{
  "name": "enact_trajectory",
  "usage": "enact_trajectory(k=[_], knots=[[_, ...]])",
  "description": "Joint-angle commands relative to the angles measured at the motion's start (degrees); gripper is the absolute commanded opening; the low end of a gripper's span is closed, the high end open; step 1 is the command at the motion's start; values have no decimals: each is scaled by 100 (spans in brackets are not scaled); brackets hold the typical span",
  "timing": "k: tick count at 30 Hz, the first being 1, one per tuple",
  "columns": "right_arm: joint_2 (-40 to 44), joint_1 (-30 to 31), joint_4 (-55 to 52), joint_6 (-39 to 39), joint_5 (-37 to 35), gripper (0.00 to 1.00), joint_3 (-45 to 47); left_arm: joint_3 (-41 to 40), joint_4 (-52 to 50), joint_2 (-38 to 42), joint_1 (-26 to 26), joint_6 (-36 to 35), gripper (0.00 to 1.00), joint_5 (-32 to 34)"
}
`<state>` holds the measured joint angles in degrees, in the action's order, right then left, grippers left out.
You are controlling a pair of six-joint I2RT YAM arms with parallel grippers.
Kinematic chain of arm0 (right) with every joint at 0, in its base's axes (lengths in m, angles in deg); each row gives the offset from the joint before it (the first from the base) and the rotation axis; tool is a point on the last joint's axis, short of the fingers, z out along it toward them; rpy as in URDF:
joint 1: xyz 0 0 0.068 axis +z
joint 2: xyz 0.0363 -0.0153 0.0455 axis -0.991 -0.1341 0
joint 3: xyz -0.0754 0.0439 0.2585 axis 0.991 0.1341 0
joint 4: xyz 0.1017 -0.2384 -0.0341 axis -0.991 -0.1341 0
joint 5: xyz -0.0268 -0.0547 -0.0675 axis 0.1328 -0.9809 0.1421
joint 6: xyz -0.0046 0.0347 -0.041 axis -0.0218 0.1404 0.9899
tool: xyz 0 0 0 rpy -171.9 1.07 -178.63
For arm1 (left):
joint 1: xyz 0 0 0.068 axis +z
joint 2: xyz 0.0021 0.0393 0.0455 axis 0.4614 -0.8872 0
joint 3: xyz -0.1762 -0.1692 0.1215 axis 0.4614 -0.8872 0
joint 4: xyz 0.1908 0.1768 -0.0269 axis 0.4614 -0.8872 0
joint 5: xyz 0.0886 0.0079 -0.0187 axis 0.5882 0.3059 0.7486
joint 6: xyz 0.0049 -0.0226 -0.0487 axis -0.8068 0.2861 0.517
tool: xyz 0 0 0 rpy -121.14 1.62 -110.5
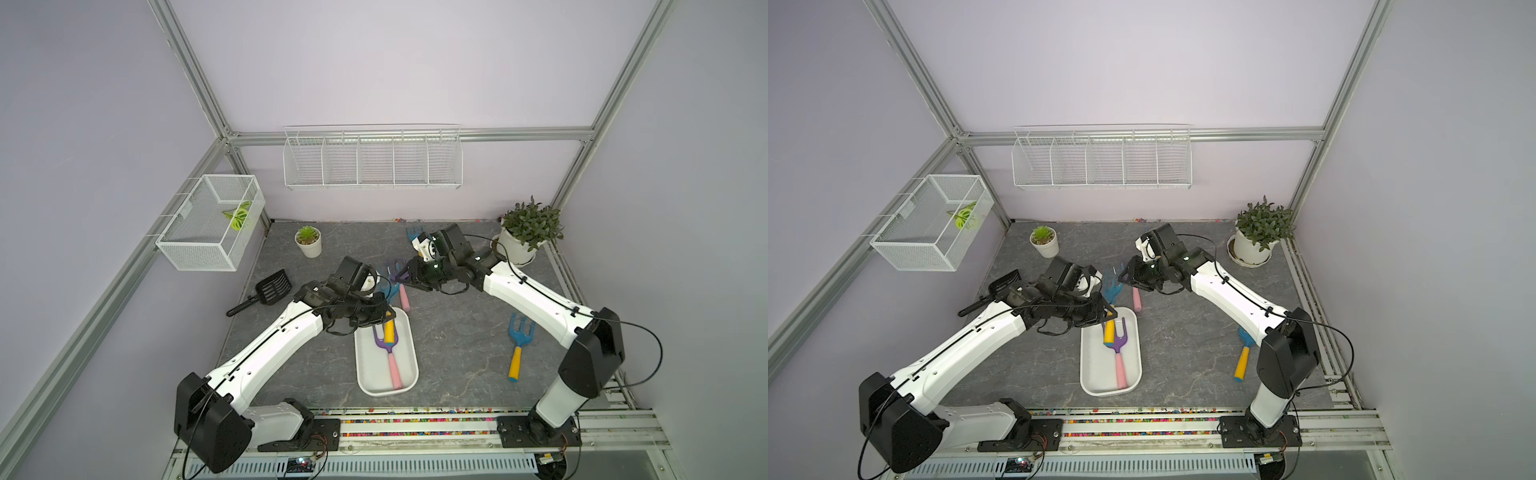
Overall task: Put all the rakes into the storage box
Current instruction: Pick up the rake at the center of the board, then place the rake in the storage box.
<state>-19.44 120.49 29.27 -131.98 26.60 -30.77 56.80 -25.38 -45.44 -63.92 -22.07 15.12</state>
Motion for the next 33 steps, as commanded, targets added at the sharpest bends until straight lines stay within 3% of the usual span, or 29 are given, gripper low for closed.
enact_trajectory(k=[1,5,10,12,16,19,28,33], knots=[[-163,66,21,-2,82,31,-164,-24,21,115,-31,-98,0,-115],[-247,95,120,-74,166,23,-224,-16,-1,113,-35,-153,0,-146],[-305,93,295,-275,323,0,-212,-18,-1,107,-31,-120,0,-100],[-333,96,342,-342,372,0,-204,-16,8,111,-31,-100,2,-77],[-343,85,349,-355,345,0,-195,-32,72,131,-30,-7,31,-10],[-325,30,220,-246,295,0,-195,-77,203,236,-33,45,42,-55],[-101,-209,-127,142,191,0,73,-99,144,794,8,201,48,626],[58,-206,-120,261,120,0,425,-195,223,1236,357,385,51,894]])
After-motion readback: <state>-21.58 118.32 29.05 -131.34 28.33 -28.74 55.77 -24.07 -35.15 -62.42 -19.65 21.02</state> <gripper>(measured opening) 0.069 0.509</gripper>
